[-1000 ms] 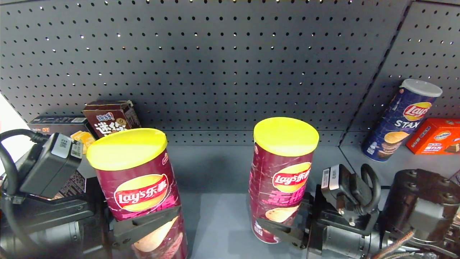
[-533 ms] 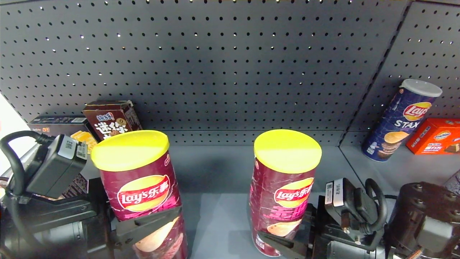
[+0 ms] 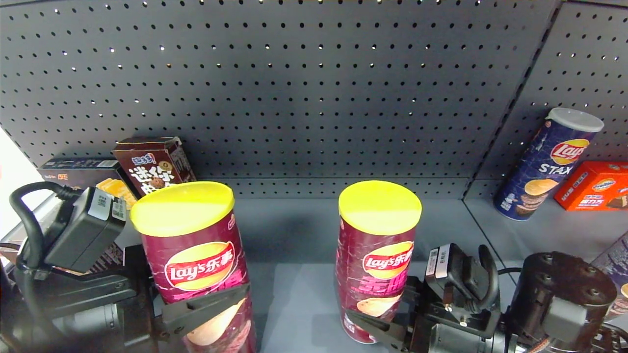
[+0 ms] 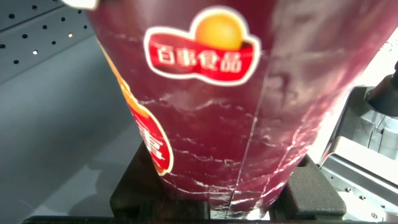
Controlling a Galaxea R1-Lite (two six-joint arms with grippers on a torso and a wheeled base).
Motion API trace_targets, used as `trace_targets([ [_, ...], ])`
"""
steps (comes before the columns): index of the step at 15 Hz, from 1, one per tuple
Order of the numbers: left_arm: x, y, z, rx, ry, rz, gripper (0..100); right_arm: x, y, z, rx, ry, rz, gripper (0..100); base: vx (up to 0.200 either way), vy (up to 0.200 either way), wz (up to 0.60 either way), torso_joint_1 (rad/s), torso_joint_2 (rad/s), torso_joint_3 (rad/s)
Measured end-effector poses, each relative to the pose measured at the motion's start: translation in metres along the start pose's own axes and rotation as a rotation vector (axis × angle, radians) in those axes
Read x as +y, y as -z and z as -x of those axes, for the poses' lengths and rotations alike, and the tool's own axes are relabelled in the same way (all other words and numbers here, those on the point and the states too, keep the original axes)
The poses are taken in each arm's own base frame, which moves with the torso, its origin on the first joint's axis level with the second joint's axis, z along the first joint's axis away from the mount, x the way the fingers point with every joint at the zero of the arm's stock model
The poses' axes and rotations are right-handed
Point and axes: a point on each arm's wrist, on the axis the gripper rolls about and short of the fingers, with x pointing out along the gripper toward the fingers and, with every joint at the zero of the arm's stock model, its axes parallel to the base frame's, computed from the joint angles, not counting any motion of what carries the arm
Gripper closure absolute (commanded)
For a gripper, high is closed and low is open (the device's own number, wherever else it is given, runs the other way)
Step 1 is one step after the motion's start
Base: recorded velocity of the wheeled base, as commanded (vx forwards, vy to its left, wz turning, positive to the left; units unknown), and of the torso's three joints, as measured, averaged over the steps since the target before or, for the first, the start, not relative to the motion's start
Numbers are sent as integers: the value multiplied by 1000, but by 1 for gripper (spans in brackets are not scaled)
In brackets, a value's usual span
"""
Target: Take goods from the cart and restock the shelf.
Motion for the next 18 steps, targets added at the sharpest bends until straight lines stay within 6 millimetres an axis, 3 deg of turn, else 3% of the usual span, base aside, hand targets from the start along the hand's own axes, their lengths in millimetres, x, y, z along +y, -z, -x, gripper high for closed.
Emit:
trace_targets([
  [10, 0, 1, -1, 7, 1, 3, 100, 1, 7, -14, -11, 22, 5, 100, 0, 0, 0, 0, 0, 0],
  [11, 0, 1, -1, 7, 2, 3, 100, 2, 8, -15, -9, 17, 5, 0, 0, 0, 0, 0, 0, 0],
  [18, 0, 2, -1, 9, 1, 4, 100, 6, 13, -7, 8, 10, 2, 0, 0, 0, 0, 0, 0, 0],
])
